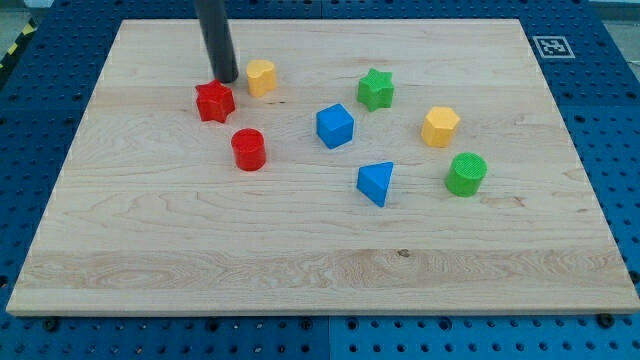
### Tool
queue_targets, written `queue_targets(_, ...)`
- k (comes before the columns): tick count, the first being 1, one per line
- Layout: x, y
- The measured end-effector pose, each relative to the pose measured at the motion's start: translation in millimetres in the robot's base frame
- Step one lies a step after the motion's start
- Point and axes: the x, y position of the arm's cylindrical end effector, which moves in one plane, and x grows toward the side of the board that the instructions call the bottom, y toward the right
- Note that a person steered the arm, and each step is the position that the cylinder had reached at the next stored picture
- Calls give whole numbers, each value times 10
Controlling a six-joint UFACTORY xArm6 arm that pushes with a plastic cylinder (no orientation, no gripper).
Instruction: Move the red star towards the center
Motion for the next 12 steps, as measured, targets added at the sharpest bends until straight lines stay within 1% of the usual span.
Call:
queue_targets(1,0,390)
queue_targets(2,18,657)
queue_targets(3,17,400)
queue_targets(5,43,-789)
queue_targets(6,445,-800)
queue_targets(7,547,-694)
queue_targets(9,548,-478)
queue_targets(10,616,-233)
queue_targets(12,705,-106)
